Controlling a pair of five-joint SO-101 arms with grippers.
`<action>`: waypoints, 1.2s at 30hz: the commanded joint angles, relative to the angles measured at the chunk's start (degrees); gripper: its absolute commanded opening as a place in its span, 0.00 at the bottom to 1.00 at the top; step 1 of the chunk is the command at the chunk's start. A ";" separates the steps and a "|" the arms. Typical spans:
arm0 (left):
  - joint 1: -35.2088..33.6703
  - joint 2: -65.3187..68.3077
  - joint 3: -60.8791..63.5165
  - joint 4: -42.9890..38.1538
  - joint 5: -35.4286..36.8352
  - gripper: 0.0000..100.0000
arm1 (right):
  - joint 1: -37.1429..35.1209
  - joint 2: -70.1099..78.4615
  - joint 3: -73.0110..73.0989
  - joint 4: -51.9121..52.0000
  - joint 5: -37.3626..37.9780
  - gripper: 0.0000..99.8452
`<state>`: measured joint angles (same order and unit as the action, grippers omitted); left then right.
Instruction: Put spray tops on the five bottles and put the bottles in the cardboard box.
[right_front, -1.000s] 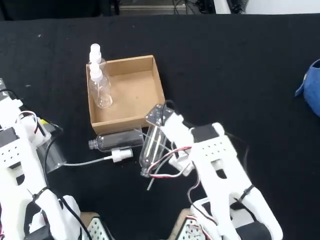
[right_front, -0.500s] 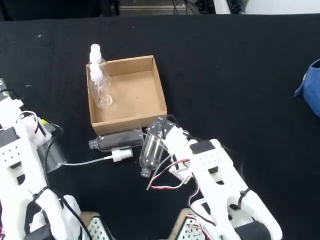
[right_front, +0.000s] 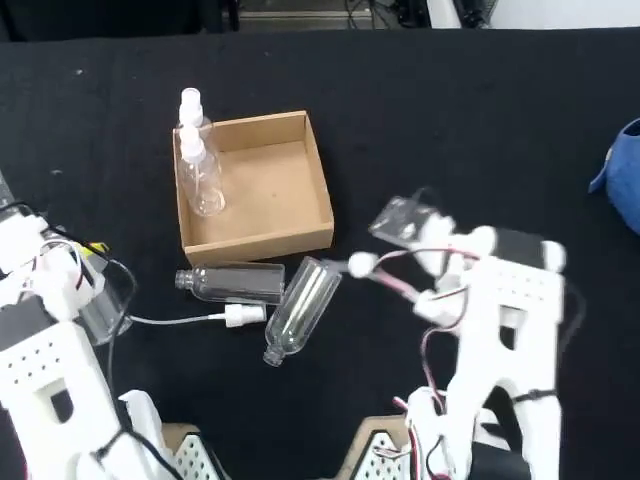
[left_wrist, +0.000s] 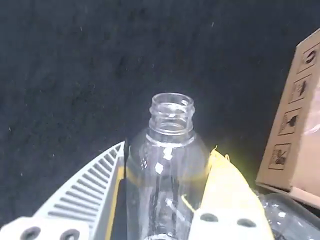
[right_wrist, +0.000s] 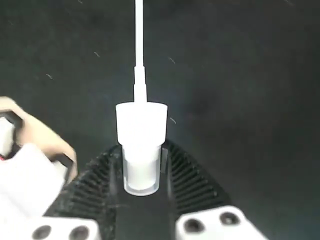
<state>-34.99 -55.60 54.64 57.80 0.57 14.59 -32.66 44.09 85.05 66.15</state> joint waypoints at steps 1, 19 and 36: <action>3.91 -5.89 1.54 -1.41 0.62 0.03 | 10.46 0.22 -8.92 1.58 3.34 0.01; 4.26 -6.95 2.15 -1.41 0.62 0.03 | 23.47 4.09 -4.79 -15.91 -25.58 0.01; 4.18 -6.95 3.56 -1.41 0.62 0.03 | 13.54 21.85 -19.38 -7.82 -52.57 0.30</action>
<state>-31.21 -61.32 59.03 57.80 0.57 29.19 -10.33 33.36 71.78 2.07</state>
